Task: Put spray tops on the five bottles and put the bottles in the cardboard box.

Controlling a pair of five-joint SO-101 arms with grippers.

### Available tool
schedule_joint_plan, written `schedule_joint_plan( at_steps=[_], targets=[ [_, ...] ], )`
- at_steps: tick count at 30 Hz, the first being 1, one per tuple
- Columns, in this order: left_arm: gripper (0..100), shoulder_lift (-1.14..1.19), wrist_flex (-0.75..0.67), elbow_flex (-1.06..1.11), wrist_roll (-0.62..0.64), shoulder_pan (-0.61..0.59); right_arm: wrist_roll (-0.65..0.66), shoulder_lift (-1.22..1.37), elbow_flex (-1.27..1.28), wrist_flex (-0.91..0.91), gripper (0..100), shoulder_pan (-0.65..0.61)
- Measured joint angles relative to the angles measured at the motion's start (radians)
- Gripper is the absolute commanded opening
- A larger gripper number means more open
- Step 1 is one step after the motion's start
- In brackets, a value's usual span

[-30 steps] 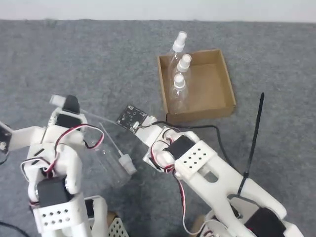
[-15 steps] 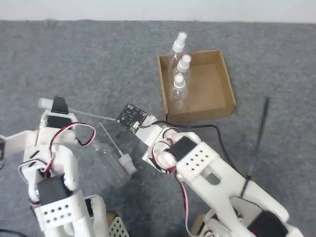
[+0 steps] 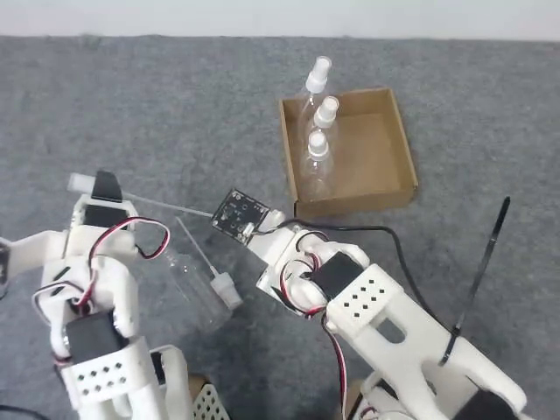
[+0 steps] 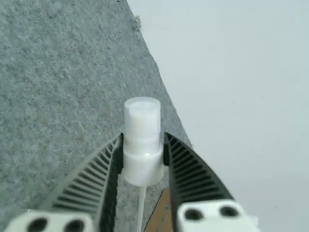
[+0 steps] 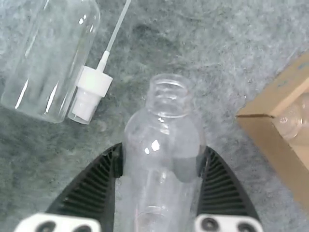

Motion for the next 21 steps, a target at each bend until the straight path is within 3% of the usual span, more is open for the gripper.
schedule_joint_plan(
  at_steps=[10,21],
  targets=[
    [1,0.000,0.006,0.000,-0.051,0.094,0.068,-0.002,0.061,-0.063,9.8,-0.003],
    [1,0.000,0.018,0.044,-0.121,0.104,0.089,-0.002,0.064,-0.069,9.6,-0.003]
  ],
)
